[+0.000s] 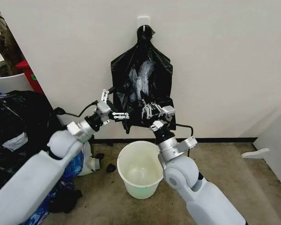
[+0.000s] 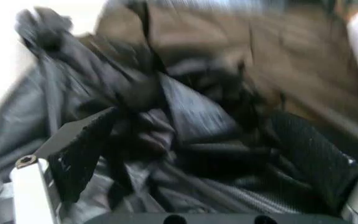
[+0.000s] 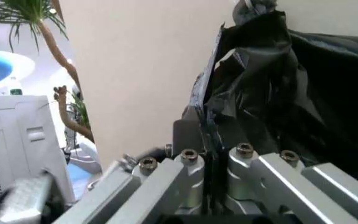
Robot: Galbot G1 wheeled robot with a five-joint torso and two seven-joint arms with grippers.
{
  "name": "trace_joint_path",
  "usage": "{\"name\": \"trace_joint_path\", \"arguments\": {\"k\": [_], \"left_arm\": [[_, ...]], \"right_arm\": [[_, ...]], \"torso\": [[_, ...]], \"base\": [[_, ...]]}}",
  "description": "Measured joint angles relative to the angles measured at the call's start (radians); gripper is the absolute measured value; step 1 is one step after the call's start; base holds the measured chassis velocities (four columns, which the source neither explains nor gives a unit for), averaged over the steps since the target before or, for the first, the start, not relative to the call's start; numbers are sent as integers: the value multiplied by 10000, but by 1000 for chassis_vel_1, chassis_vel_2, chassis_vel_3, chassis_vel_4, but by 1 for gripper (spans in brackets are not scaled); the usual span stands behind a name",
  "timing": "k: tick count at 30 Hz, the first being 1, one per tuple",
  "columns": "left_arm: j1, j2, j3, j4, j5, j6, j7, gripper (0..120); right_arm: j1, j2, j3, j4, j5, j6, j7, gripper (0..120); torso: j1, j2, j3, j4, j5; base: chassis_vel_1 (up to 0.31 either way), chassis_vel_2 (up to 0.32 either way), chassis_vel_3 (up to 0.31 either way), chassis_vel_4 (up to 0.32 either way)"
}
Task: Place the garbage bag over the trash bin.
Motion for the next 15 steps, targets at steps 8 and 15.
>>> {"name": "trace_joint_path", "arguments": {"k": [8,15], "left_arm": [[-206,4,616,-84,406,1093,-1116,83],[-207,-19,661,-188,525,1437,-1785,56]], "right_arm": [[62,148,-43,-41,-163,7,-47,0],[19,130,-27,-41,-238,7,-56,0]], "torso": [[0,0,-1,0,-2],[0,0,-2,-1,-2]], "base": [[0,0,0,0],[0,0,0,0]]}}
